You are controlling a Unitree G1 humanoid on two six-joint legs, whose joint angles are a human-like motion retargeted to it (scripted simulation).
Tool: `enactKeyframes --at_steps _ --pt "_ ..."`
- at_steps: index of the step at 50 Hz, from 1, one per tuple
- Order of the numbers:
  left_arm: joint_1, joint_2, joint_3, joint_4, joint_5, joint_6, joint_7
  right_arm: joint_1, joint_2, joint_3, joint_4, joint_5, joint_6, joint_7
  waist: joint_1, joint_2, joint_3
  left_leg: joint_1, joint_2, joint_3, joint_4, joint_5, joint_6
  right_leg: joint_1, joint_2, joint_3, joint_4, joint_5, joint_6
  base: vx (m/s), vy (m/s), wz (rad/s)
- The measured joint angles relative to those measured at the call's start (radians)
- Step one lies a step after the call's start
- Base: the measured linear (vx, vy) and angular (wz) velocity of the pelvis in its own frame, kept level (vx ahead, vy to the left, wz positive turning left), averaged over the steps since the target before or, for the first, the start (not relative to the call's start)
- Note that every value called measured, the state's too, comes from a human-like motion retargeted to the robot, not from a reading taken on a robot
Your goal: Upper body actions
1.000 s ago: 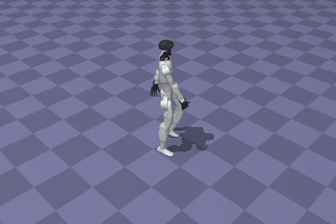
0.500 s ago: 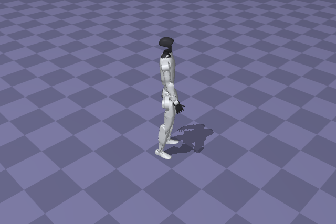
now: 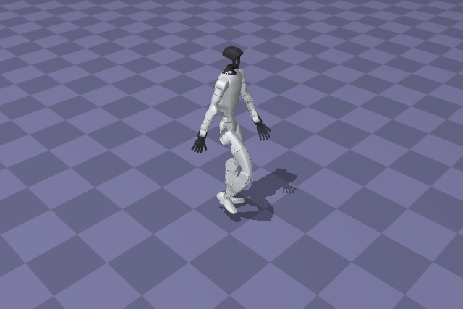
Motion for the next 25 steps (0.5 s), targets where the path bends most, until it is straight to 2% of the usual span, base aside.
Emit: enactKeyframes --at_steps 3,7,11,15,18,20,22,25 --pt "-0.028 -0.001 -0.015 -0.039 0.014 -0.007 0.013 0.031 -0.004 -0.013 0.0 0.021 0.024 -0.002 -0.005 0.003 -0.006 -0.003 0.001 0.006 0.005 -0.005 0.003 -0.035 -0.015 -0.008 0.017 -0.002 -0.012 0.02 0.0 -0.07" --pt "-0.019 0.0 -0.041 -0.073 0.039 -0.018 0.045 0.03 -0.004 -0.021 0.0 0.033 0.029 -0.002 0.0 0.003 -0.017 0.01 -0.007 0.026 0.002 -0.014 0.004 0.013 0.005 -0.018 -0.093 0.015 -0.004 0.05 0.0 -0.31" --pt "0.028 -0.004 -0.061 -0.063 0.058 -0.026 0.051 0.008 0.007 -0.015 -0.013 0.038 0.001 0.003 0.002 -0.001 -0.039 0.029 -0.021 0.047 -0.012 -0.019 -0.002 0.158 0.069 -0.016 -0.335 0.065 0.047 0.06 -0.02 -0.17" --pt "0.106 -0.02 -0.081 -0.03 0.056 -0.01 0.026 -0.007 0.026 -0.001 -0.056 0.042 -0.017 0.01 0.023 -0.018 -0.088 0.037 -0.059 0.062 -0.027 -0.025 -0.004 0.324 0.149 0.063 -0.642 0.137 0.112 0.12 -0.05 -0.16" --pt "0.16 -0.024 -0.072 -0.003 0.059 0.012 -0.007 -0.043 0.038 0.017 -0.088 0.046 -0.023 0.028 0.042 -0.06 -0.117 0.041 -0.114 0.071 -0.028 -0.037 -0.006 0.441 0.155 0.129 -0.859 0.165 0.135 0.1 -0.11 -0.15" --pt "0.191 -0.022 -0.067 0.015 0.062 0.017 -0.017 -0.069 0.045 0.034 -0.113 0.041 -0.029 0.04 0.054 -0.088 -0.131 0.045 -0.149 0.068 -0.028 -0.044 -0.008 0.514 0.135 0.138 -0.982 0.09 0.172 0.08 -0.1 -0.05" --pt "0.22 -0.02 -0.066 0.035 0.064 0.021 -0.019 -0.086 0.05 0.054 -0.139 0.015 -0.04 0.049 0.064 -0.103 -0.146 0.048 -0.17 0.053 -0.031 -0.048 -0.014 0.56 0.108 0.063 -1.065 0.011 0.164 0.06 -0.15 0.06" --pt "0.256 -0.018 -0.058 0.061 0.072 0.031 -0.025 -0.109 0.052 0.089 -0.174 -0.049 -0.056 0.062 0.097 -0.112 -0.163 0.05 -0.178 0.048 -0.034 -0.053 -0.028 0.567 0.104 0.079 -1.13 -0.03 0.151 0.02 -0.14 -0.15"
